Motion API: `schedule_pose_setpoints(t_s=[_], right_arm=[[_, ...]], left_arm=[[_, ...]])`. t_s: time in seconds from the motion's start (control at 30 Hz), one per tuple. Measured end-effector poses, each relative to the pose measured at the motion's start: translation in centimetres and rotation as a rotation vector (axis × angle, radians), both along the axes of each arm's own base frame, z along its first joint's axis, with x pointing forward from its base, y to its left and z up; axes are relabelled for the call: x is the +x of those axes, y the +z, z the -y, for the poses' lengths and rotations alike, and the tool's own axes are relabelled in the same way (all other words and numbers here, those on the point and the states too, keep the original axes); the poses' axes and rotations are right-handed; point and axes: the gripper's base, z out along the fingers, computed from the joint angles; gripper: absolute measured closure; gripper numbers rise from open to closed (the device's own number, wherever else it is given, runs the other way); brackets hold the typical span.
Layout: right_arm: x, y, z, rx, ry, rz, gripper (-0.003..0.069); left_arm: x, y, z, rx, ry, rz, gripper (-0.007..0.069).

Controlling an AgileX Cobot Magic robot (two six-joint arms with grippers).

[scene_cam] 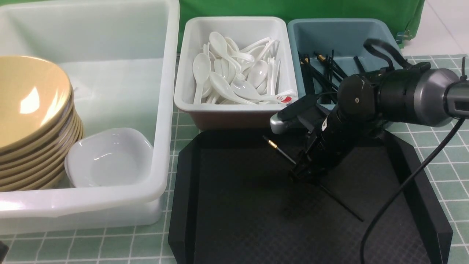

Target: On blue table put chopsticks spoon bowls plates into blue grey white boxes.

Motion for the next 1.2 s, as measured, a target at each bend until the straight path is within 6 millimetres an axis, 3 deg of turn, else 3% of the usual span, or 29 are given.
schedule_pose_setpoints(t_s=[0.07, 0.17, 0.27, 0.37, 0.4, 0.43, 0.5, 0.57, 0.6, 0.7, 0.8, 0.83, 0.9, 0.97, 1.03, 1.1, 1.2], right_arm=[[-0.3, 0.1, -0.5, -0.005, 0.031, -0.001, 0.0571], [-1.3, 0.7, -1.2, -0.011, 0.072, -0.018, 0.0594], [-3.6, 5.4, -2.0, 0.021, 0.165, 0.059, 0.0594], [-5.3, 13.0, -1.0, 0.125, 0.199, 0.342, 0.0594], [-5.4, 14.6, -0.6, 0.151, 0.190, 0.433, 0.0594], [-5.6, 17.6, 0.5, 0.204, 0.160, 0.597, 0.0594], [-5.2, 19.6, 1.5, 0.249, 0.111, 0.738, 0.0594], [-3.7, 22.5, 3.6, 0.372, -0.056, 0.980, 0.0594], [-3.5, 22.6, 3.7, 0.381, -0.069, 0.993, 0.0594], [0.3, 21.7, 4.8, 0.464, -0.199, 1.175, 0.0594], [4.1, 17.6, 4.8, 0.448, -0.238, 1.213, 0.0578], [5.6, 15.0, 4.6, 0.426, -0.250, 1.173, 0.0561], [6.9, 11.8, 4.6, 0.386, -0.257, 1.093, 0.0517], [7.2, 10.6, 4.5, 0.367, -0.258, 1.050, 0.0487], [7.3, 9.3, 4.5, 0.335, -0.254, 0.967, 0.0410], [7.0, 9.4, 4.6, 0.324, -0.251, 0.934, 0.0362], [5.6, 11.3, 4.9, 0.307, -0.240, 0.866, 0.0341]], left_arm=[[0.0, 0.0, 0.0, 0.000, 0.000, 0.000, 0.0620], [0.0, 0.0, 0.0, 0.003, 0.001, 0.000, 0.0620], [0.0, 0.0, 0.0, 0.005, 0.001, 0.000, 0.0620], [0.0, 0.0, 0.0, 0.009, 0.002, 0.001, 0.0620], [0.0, 0.0, 0.0, 0.011, 0.003, 0.001, 0.0620], [0.0, 0.0, 0.0, 0.014, 0.003, 0.002, 0.0620], [0.0, 0.0, 0.0, 0.016, 0.004, 0.002, 0.0620], [0.0, 0.0, 0.0, 0.019, 0.005, 0.002, 0.0620], [0.0, 0.0, 0.0, 0.019, 0.005, 0.002, 0.0620], [0.0, 0.0, 0.0, 0.019, 0.005, 0.002, 0.0620], [0.0, 0.0, 0.0, 0.019, 0.005, 0.002, 0.0620], [0.0, 0.0, 0.0, 0.019, 0.005, 0.002, 0.0620], [0.0, 0.0, -0.1, 0.019, 0.005, 0.000, 0.0620], [0.0, 0.0, -0.1, 0.019, 0.005, 0.000, 0.0620], [0.0, 0.0, -0.1, 0.019, 0.006, -0.001, 0.0620], [0.0, 0.0, -0.1, 0.019, 0.006, -0.001, 0.0620], [0.0, 0.0, -0.1, 0.019, 0.006, -0.002, 0.0620]])
